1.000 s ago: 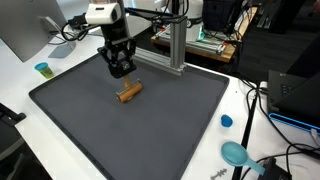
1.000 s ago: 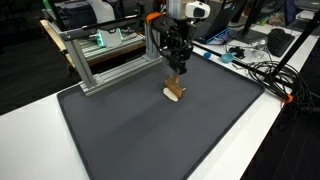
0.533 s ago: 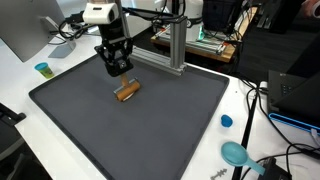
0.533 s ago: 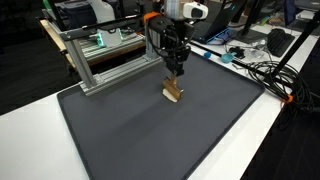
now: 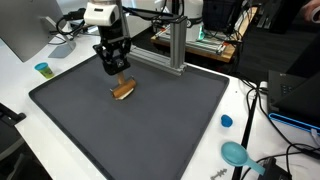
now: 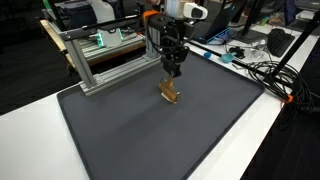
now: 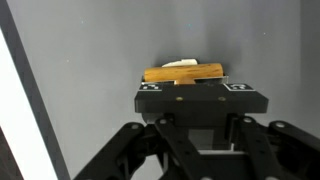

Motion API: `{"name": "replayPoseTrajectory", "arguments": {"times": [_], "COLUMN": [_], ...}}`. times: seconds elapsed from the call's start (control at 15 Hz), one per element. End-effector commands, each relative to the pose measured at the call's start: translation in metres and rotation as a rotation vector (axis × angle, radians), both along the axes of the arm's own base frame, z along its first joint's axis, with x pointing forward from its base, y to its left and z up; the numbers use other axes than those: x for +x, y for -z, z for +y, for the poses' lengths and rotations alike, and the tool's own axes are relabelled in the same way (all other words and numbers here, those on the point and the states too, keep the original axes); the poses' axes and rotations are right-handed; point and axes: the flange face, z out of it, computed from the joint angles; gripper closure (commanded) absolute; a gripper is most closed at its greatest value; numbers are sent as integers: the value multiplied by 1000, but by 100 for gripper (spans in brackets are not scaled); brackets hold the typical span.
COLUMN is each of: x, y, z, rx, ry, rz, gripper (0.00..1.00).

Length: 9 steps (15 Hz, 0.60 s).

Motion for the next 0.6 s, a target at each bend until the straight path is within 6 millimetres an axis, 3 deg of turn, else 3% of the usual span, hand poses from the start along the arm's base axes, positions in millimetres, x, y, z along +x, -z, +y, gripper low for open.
{"name": "replayPoseTrajectory", "arguments": {"times": [0.0, 0.33, 0.47, 0.53], "x": [-6, -6, -1, 1], "y": [41, 49, 36, 20], "z": [-17, -30, -43, -50], "rx": [-80, -145, -156, -130], "ry": [15, 19, 43, 69], "rz": [52, 65, 42, 15], "gripper": [78, 78, 78, 78]}}
